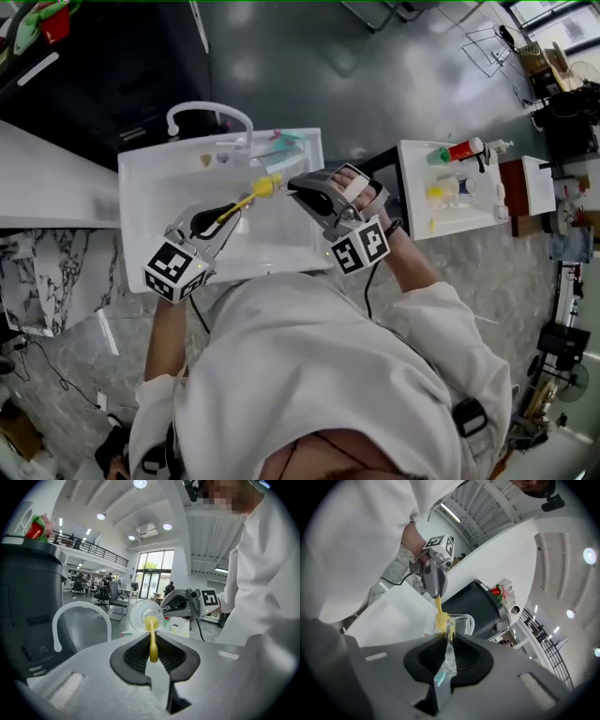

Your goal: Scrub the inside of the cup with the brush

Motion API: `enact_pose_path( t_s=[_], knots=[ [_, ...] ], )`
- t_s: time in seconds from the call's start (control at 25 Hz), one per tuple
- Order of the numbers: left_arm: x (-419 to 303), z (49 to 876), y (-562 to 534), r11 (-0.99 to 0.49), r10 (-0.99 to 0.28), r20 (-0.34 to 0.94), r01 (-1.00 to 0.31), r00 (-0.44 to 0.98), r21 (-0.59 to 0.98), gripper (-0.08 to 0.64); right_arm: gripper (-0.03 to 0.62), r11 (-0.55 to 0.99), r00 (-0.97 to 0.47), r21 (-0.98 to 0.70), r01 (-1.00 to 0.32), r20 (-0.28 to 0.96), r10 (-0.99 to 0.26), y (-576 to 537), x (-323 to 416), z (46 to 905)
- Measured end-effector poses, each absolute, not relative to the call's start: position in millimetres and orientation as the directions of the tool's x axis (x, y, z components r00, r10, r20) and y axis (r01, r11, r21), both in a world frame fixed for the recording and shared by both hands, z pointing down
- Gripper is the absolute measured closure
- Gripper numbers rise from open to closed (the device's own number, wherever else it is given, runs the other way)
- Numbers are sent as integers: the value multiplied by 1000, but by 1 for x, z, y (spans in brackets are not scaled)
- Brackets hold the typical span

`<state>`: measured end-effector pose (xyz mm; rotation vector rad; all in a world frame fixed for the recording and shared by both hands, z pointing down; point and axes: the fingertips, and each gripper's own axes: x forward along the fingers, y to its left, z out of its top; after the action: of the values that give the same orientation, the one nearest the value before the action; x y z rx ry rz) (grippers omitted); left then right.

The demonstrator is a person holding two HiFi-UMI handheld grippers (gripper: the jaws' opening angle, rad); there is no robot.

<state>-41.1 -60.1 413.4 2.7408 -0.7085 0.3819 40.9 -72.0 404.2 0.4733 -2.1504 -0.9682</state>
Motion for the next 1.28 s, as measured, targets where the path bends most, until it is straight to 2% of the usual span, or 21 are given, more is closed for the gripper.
enact_pose_path(
  t_s=[0.16, 0.36, 0.84, 1.28],
  knots=[
    [-24, 414, -53, -881, -363, 348, -439, 865, 173, 520, 568, 644, -671, 765, 15, 485, -560, -56, 40, 407],
    [-11, 414, -47, -904, -338, 359, -407, 870, 135, 520, 568, 655, -669, 755, 32, 504, -547, -41, 40, 412],
    [-27, 383, -69, -892, -440, 351, -447, 827, -65, 522, 568, 630, -679, 775, 51, 489, -548, -32, 31, 399],
    [-40, 416, -56, -891, -423, 432, -453, 797, -37, 522, 568, 631, -692, 773, 60, 488, -532, -33, 23, 396]
  ],
)
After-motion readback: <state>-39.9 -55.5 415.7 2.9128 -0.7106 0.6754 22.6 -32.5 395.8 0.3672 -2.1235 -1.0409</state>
